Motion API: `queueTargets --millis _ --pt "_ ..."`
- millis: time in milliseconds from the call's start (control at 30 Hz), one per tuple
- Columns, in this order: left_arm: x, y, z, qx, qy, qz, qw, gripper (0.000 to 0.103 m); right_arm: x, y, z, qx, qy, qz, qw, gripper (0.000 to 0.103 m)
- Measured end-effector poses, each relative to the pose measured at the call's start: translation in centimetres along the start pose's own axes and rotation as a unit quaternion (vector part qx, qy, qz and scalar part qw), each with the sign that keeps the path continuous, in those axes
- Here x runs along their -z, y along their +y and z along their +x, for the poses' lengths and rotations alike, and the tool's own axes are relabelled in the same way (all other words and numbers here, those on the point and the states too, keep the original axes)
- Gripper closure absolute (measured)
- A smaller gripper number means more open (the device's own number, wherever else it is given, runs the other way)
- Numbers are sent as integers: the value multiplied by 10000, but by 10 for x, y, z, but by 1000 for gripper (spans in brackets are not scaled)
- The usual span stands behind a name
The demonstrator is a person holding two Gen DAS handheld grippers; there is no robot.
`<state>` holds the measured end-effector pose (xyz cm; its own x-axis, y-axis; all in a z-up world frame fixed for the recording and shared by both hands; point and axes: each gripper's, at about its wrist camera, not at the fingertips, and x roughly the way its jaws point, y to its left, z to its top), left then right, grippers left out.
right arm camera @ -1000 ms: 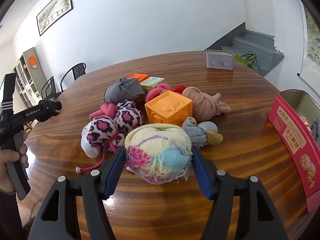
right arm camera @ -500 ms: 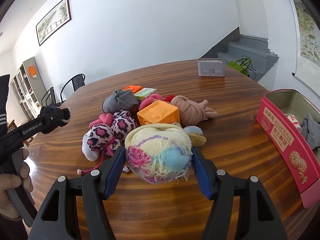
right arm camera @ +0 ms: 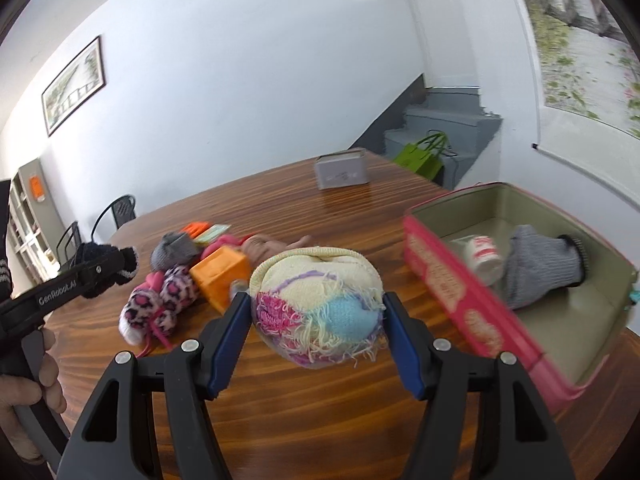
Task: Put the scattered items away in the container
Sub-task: 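Carry the hat and yarn ball into the pink tin and release both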
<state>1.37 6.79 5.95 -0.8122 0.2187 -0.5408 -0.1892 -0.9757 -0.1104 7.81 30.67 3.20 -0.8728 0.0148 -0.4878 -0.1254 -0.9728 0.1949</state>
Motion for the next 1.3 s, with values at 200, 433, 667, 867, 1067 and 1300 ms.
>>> queueTargets --millis 200,433,667,867,1067,1300 --pt "-4 -56 8 468 111 320 9983 49 -17 -56 -30 466 -392 349 9975 33" --pt "-9 -122 10 982 162 768 9921 49 -25 -110 -50 994 -583 667 9911 33" --pt "-21 -183 6 1536 67 1075 9822 49 -25 -138 -59 1181 -635 828 9875 33" --pt "-30 -230 10 1940 14 1359 9715 48 -23 -144 -64 1325 -701 755 9858 33" --pt "-30 -266 23 2416 184 1540 9579 47 -20 -156 -60 1371 -623 917 9843 32" --pt "-23 -273 38 2662 542 1309 9534 25 -19 -166 -65 1445 -743 1114 9804 24"
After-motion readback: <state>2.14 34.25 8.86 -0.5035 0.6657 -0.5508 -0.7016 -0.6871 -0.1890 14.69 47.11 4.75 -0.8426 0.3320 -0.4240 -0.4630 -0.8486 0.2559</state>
